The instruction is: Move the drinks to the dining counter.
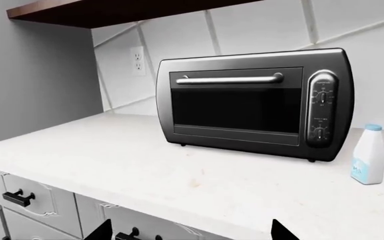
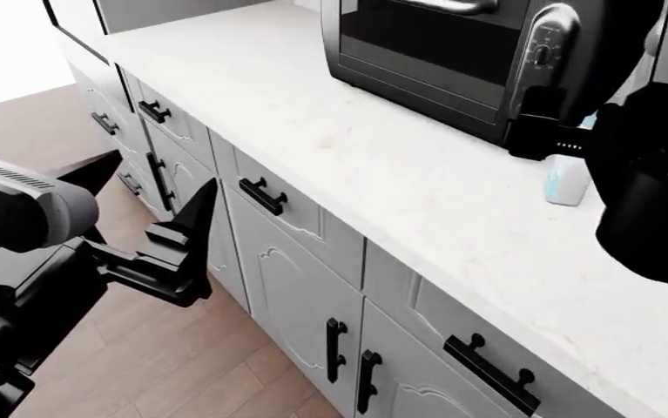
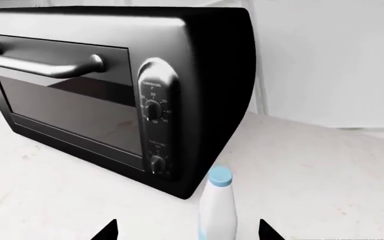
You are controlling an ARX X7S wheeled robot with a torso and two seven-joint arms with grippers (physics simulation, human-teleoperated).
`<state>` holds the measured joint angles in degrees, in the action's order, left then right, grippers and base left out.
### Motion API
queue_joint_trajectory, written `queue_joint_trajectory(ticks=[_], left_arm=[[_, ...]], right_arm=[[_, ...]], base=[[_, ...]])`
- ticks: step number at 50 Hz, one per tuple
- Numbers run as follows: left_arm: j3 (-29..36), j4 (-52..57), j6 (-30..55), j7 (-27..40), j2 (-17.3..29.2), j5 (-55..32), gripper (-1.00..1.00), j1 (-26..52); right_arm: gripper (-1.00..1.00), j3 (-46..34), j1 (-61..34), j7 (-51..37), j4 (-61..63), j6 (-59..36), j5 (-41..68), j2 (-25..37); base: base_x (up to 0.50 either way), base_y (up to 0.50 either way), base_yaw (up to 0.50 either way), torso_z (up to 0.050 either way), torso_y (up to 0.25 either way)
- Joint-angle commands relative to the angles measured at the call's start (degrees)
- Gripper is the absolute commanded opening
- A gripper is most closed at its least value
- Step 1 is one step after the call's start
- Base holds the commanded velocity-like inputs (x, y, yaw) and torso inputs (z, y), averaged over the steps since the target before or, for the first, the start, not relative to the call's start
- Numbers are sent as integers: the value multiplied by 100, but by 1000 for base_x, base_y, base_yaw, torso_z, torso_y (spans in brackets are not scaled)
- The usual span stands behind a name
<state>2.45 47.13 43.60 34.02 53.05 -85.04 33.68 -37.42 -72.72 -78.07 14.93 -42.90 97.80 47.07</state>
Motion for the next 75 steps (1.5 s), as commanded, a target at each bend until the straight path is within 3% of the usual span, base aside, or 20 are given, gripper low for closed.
queue_joint_trajectory(ticks=[1,18,52,75], left_arm=[[18,-19,-4,-21,-3,35,100,-12],[108,-50,20,-26,-49,108,100,5],[191,-107,27,-57,-66,169,100,31],[310,-181,42,-107,-136,310,100,9]], right_arm=[[100,-161,-66,266,-538,-99,-235,-90],[100,-457,-150,1001,-1585,-165,-702,-397],[100,-747,-113,1671,-2967,5,-1314,-674],[100,-1292,-580,2907,-4714,158,-2208,-1354]], base=[[0,0,0,0,0],[0,0,0,0,0],[0,0,0,0,0],[0,0,0,0,0]])
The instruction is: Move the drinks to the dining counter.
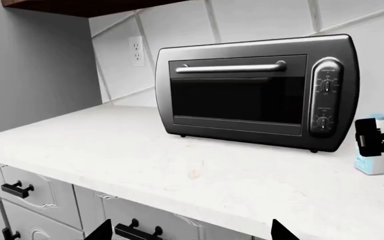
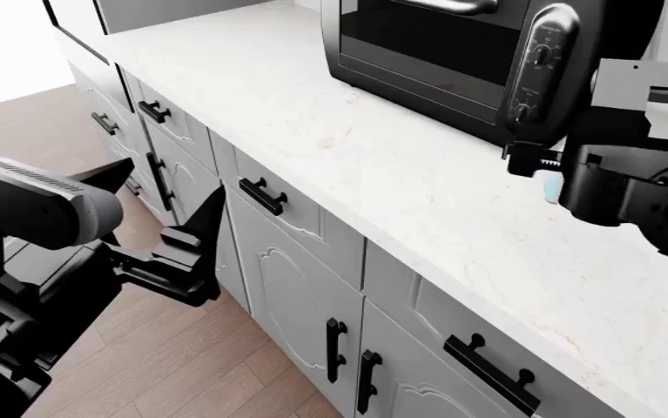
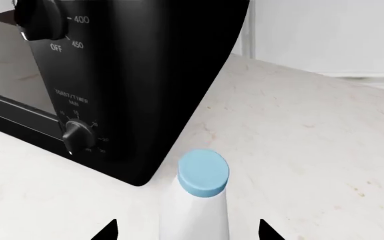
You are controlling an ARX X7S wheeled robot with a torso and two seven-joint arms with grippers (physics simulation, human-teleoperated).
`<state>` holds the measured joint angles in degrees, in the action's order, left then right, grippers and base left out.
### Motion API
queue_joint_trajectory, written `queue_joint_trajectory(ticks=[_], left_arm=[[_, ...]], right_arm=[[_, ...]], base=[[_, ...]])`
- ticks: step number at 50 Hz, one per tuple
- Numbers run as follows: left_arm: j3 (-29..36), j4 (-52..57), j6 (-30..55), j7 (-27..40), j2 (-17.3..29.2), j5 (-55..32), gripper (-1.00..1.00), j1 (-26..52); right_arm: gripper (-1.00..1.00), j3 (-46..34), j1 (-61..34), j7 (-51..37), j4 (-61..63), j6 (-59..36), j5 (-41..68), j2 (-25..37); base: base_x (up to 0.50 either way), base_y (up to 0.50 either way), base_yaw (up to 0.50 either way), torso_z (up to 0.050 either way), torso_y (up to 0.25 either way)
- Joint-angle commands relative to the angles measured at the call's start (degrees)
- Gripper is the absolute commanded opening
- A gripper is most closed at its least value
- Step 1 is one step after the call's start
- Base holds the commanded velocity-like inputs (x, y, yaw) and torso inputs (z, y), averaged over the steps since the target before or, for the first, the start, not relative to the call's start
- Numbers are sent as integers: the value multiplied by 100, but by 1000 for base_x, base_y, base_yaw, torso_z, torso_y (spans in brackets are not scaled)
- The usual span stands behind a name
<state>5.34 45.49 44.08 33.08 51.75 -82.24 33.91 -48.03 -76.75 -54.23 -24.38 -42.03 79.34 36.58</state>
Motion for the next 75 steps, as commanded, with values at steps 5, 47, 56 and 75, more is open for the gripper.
queue_joint_trajectory(ticks=[5,47,56,75], left_arm=[[-15,-17,-28,-13,27,10,100,-36],[-149,146,-132,142,158,-214,100,-78],[-245,142,-244,9,156,-86,100,-286],[-213,130,-243,-3,154,-16,100,-348]], right_arm=[[100,-290,-191,657,-1058,82,-436,-385],[-100,552,15,-586,4372,87,550,797],[-100,364,-340,-495,4260,-242,608,503],[-100,71,-343,-252,4325,-335,83,426]], base=[[0,0,0,0,0],[0,0,0,0,0],[-239,-254,0,0,0],[-384,-319,86,0,0]])
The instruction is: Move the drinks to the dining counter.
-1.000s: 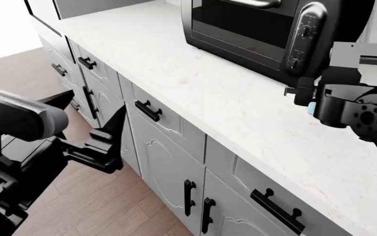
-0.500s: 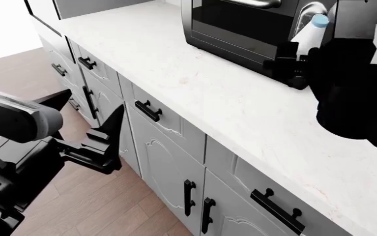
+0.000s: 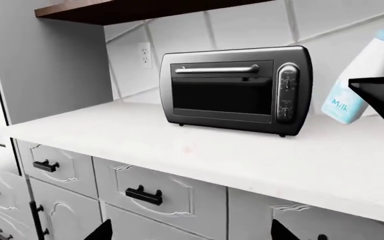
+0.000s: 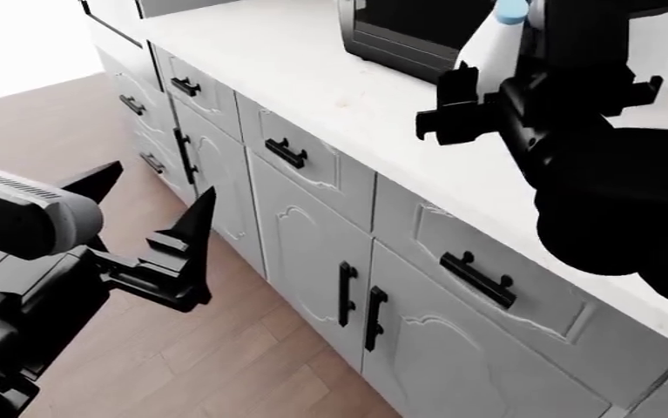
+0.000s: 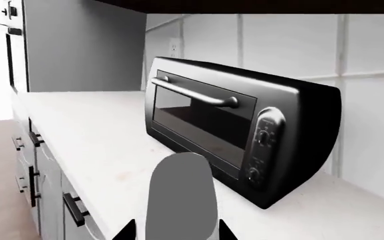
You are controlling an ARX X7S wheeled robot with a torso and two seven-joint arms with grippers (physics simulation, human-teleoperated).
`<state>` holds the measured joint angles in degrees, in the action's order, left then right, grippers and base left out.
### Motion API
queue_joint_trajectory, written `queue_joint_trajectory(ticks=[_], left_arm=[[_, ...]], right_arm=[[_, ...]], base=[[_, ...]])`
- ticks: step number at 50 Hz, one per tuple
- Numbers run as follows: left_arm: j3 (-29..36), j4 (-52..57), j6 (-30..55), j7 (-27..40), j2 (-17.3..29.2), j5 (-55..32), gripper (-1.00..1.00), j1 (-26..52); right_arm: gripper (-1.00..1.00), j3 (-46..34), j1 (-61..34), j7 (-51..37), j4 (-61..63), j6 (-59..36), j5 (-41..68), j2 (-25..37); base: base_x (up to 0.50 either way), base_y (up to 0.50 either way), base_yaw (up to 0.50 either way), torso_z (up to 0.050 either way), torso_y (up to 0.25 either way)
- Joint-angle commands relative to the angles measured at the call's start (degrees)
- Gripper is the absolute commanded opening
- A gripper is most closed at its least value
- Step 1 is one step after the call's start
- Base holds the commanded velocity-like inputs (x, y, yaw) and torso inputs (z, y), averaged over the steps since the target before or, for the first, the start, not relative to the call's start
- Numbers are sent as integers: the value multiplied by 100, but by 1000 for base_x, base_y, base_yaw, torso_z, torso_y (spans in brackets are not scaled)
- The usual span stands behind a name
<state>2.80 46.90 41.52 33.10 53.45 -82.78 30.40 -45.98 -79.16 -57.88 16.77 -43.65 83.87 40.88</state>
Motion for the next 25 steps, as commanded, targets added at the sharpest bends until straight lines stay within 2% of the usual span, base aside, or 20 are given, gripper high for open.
queue_joint_trajectory(ticks=[1,13,14,19,25], left_arm=[[39,-11,10,-4,-14,34,100,2],[66,-21,26,7,-5,-26,100,101],[69,-19,27,8,-5,-35,100,111],[62,-23,20,5,5,-33,100,105],[25,4,-5,13,36,-38,100,43]], right_arm=[[-100,-120,-84,102,235,-154,-357,4],[-100,-117,-129,112,307,-186,-333,13],[-100,18,-20,259,299,40,-261,2],[-100,-66,-60,293,326,-15,-425,-2],[-100,-175,-80,306,349,-141,-482,8]], base=[[-270,-299,434,0,0],[-240,-286,454,0,0],[0,0,0,0,0],[0,0,45,0,0],[0,0,500,0,0]])
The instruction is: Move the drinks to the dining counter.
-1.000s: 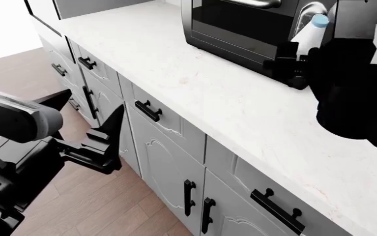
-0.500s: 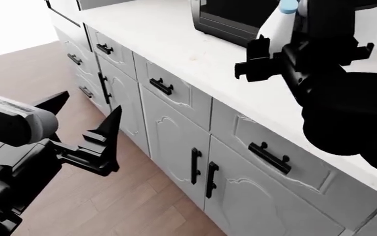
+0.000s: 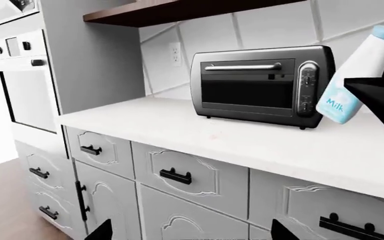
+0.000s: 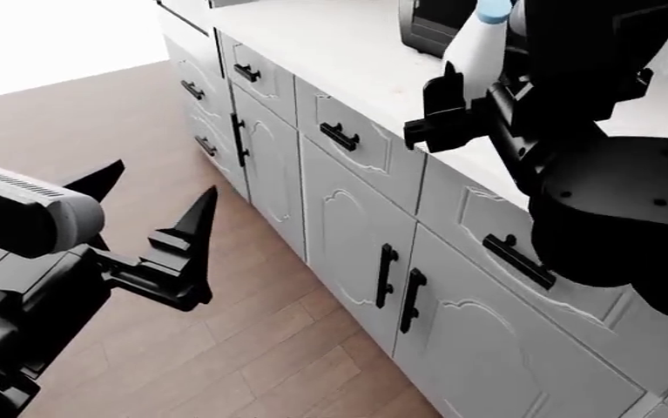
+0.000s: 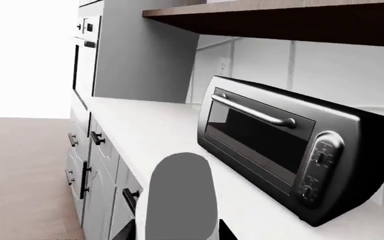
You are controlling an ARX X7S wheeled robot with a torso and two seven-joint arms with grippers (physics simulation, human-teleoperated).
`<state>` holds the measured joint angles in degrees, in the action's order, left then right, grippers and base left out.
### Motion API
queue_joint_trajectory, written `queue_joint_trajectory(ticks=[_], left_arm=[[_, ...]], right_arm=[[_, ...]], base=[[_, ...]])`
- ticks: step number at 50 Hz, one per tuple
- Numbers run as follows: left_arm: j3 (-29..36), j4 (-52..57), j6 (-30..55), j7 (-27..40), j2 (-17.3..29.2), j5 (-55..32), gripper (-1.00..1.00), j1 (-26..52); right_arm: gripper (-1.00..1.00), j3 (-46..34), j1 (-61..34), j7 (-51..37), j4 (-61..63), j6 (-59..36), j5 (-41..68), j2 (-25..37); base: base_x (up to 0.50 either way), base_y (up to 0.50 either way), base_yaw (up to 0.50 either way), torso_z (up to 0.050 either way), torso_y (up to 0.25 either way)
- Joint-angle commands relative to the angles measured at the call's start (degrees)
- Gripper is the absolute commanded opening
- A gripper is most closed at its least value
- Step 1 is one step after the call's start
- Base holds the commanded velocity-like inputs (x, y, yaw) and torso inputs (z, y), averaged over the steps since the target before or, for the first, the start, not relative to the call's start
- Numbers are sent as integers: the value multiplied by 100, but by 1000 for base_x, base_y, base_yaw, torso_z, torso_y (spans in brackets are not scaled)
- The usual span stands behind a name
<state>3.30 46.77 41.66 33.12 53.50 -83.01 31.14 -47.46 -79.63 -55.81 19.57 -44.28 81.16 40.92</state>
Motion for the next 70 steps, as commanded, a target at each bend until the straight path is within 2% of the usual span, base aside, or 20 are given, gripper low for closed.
queue_joint_trajectory(ticks=[1,20,33,70], left_arm=[[-25,18,-19,10,31,-12,100,-35],[-74,118,-32,136,119,-142,100,-36],[102,72,82,208,59,-219,100,271],[11,108,-17,145,125,-147,100,64]], right_arm=[[-100,-29,-27,103,74,-75,-214,7],[-100,-39,22,125,162,-73,-216,64],[-100,-64,-37,84,184,-157,-223,91],[-100,-123,4,141,211,-164,-281,67]], base=[[0,0,500,0,0],[0,0,500,1,0],[0,0,500,0,0],[0,0,500,0,0]])
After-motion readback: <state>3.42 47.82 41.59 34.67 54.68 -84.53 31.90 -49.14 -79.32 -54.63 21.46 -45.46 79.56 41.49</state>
